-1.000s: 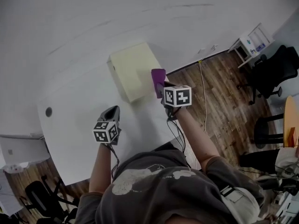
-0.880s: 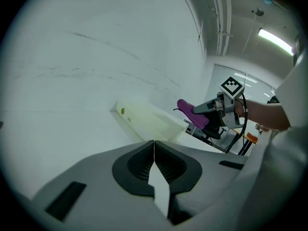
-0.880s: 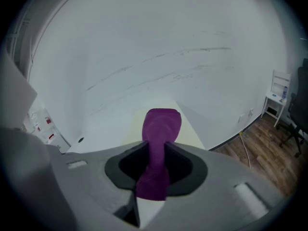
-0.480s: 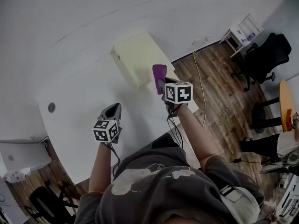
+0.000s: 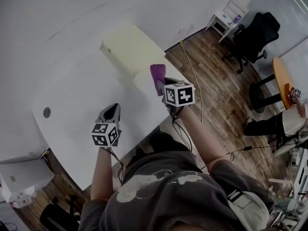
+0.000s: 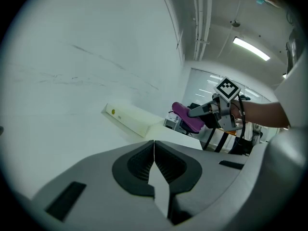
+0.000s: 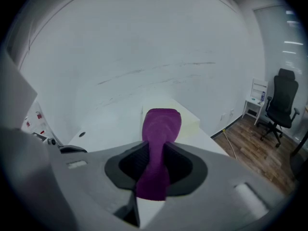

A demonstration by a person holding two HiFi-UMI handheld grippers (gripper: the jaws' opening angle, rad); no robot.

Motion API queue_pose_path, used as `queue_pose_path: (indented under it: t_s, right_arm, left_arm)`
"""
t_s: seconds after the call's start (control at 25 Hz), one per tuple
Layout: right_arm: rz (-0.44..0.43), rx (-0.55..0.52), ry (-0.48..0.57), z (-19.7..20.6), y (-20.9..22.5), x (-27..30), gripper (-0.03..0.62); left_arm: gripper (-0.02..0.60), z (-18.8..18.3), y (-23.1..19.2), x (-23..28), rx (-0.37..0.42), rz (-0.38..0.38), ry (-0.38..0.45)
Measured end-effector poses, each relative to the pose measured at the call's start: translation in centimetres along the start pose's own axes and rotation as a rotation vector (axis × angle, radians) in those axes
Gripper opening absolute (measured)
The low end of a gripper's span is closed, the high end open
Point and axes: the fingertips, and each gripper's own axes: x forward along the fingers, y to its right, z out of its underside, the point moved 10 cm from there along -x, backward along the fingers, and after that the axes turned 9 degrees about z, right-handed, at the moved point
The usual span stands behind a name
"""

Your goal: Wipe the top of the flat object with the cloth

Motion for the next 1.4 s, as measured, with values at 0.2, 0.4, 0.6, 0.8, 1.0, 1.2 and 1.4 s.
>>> queue_pose_path:
  t_s: [0.2,0.4,0.6,0.8,1.0,1.2,1.4]
  right_arm:
    - [0.023,-0.053,0.019,1.2,-0.3,-2.5,0.098]
    - [0.013,-0.011,0.032,1.3,0.4,-3.1,0.098]
    - [-0.006,0.009,0.016,2.0,1.5,-3.2,0.098]
    - [-0.030,-0.009,0.013,3.1,2.1,-4.8,0.098]
    - [-0.055,-0.017,0.028,5.1,2.9,-8.1,0.098]
    - [-0.076,-0.001,0.063,6.7,3.8,-11.9,0.098]
    - [-0.098,-0.005,0.084,8.9,4.4,-16.3,0.098]
  left_arm:
    - [-0.002,-0.2,2.1,0.1,0.030,0.052,-0.003]
    - [-0.002,-1.0,3.4,1.4,0.056,0.086,0.003]
    - [-0.002,-1.5,5.0,3.0,0.049,0.098,-0.001]
    - [-0.002,-2.0,7.2,3.7,0.073,0.106,-0.018]
    - [-0.002,-2.2,11.2,3.2,0.100,0.099,-0.003]
    - [-0.002,-2.1,15.3,1.8,0.121,0.077,0.022]
    - [-0.002,-1.4,19.7,-0.6,0.134,0.042,0.048]
